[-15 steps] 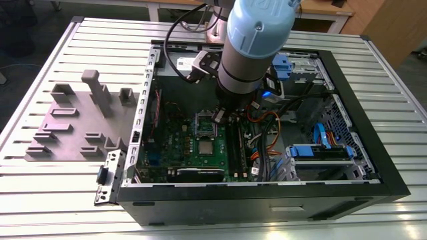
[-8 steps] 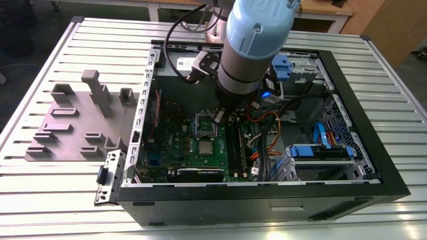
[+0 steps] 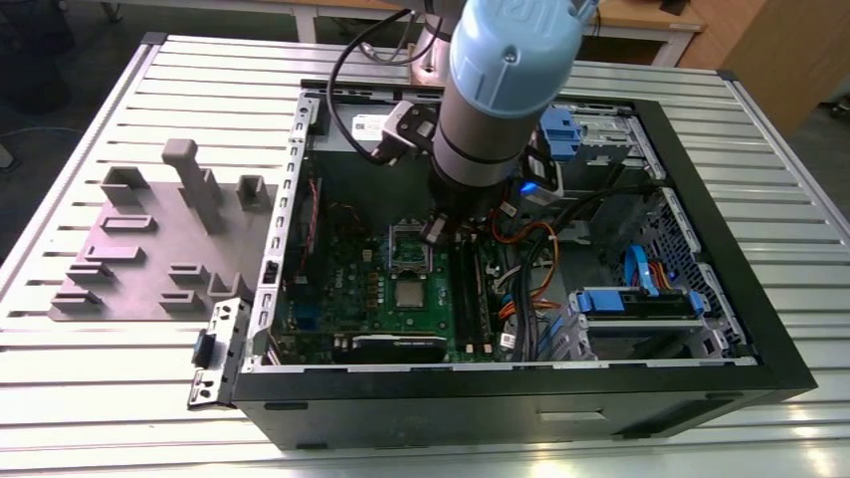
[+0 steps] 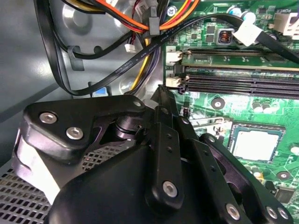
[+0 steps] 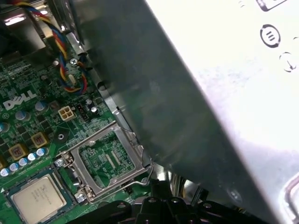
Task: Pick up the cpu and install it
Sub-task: 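Close the cpu cover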
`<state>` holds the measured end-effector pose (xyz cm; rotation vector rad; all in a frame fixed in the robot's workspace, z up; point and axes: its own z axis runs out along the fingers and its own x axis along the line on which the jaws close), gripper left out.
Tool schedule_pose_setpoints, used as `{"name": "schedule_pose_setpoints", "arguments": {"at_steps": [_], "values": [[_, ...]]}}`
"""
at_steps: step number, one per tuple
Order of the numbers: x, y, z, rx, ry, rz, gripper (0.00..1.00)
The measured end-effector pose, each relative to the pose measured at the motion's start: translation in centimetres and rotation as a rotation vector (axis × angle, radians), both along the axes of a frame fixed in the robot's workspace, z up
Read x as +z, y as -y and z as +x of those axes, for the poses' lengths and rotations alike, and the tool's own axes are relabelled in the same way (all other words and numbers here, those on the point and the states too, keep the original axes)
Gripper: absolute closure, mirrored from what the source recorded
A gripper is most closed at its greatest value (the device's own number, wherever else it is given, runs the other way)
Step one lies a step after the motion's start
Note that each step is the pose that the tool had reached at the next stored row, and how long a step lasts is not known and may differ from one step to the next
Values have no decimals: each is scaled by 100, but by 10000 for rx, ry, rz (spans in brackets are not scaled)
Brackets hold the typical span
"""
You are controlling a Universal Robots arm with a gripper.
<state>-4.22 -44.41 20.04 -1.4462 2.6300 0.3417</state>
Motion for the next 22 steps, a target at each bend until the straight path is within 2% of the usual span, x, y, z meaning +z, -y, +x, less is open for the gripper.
{"name": "schedule_pose_setpoints", "arguments": {"at_steps": [10, 22], "values": [[-24, -5, -35, -37, -1, -1, 89], [-9, -4, -75, -36, -1, -3, 89]]}}
